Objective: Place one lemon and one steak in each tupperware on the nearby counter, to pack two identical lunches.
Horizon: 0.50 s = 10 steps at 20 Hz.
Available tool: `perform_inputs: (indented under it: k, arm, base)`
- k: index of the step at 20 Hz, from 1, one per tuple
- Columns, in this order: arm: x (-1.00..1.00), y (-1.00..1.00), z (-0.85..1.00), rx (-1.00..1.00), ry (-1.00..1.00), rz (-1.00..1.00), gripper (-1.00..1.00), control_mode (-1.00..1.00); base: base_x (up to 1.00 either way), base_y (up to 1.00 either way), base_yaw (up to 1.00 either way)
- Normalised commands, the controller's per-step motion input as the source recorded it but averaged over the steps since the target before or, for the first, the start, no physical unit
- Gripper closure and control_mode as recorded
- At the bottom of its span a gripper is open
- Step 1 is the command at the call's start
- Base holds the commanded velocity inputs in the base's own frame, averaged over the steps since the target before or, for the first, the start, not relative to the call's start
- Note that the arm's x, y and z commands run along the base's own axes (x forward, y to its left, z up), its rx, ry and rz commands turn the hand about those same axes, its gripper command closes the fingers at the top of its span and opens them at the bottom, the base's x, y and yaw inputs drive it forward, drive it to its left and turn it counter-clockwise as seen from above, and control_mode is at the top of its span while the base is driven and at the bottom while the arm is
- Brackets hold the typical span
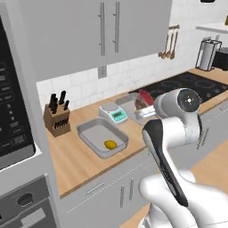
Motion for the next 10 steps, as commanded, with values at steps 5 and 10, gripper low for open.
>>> perform_inputs:
  k: [5, 10]
  arm:
    - [0.80, 0.63, -0.80, 0.00, 0.30, 0.17, 1.00, -1.00]
    - [1.00, 0.80, -1.00, 0.00, 0.50, 0.14, 1.00, -1.00]
  base:
    - [0.20, 0.10, 0.06]
    - [0.00, 0.00, 0.00]
